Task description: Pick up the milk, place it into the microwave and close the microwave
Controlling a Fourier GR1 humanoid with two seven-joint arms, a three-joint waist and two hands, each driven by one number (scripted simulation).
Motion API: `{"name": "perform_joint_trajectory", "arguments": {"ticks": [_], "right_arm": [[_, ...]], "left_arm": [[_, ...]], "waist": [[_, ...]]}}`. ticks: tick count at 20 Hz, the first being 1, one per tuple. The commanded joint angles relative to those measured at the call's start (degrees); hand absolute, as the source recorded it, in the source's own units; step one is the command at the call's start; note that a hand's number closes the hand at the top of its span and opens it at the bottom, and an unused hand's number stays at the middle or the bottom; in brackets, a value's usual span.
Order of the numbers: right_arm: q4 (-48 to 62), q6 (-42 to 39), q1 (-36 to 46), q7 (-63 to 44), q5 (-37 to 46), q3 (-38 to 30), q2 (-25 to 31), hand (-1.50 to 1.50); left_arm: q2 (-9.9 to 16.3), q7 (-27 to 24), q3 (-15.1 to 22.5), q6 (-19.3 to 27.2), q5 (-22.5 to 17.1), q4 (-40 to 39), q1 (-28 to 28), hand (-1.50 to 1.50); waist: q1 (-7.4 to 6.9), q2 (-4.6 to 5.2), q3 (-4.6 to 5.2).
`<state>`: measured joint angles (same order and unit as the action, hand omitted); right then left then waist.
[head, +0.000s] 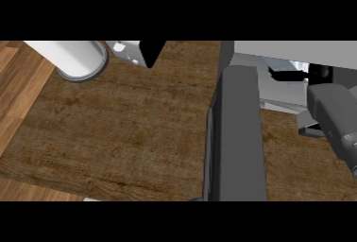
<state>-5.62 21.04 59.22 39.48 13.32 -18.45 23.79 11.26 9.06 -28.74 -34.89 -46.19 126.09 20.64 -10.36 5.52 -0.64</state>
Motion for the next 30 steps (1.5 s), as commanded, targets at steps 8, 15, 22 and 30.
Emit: {"name": "perform_joint_trajectory", "arguments": {"ticks": [8, 15, 22, 30], "right_arm": [[0.47, -0.28, 0.34, -0.24, 0.07, -0.41, 2.32, 1.5], [0.72, -0.92, -0.14, 0.38, 0.07, -0.6, 2.79, 1.5], [1.03, -7.62, 4.26, -0.57, -0.27, -0.52, -2.38, -1.5], [2.7, 0.05, 8.19, -7.43, 3.37, 2.78, -7.31, -1.5]], "left_arm": [[1.21, -0.5, -1.64, 0.06, 2.11, -0.82, -1.6, -1.5], [1.71, -0.06, -1.13, -0.22, 3.5, -1.74, -2.33, -1.5], [2.39, 0.39, 0.14, -0.73, 5.14, -3.05, -4.05, -1.5], [2.57, 0.25, 0.74, -0.48, 5.79, -4.95, -6.22, -1.5]], "waist": [[-1.58, 0.39, -0.06], [-1.63, 0.82, -0.14], [-2.19, 0.4, 0.05], [-1.78, -0.35, 0.4]]}}
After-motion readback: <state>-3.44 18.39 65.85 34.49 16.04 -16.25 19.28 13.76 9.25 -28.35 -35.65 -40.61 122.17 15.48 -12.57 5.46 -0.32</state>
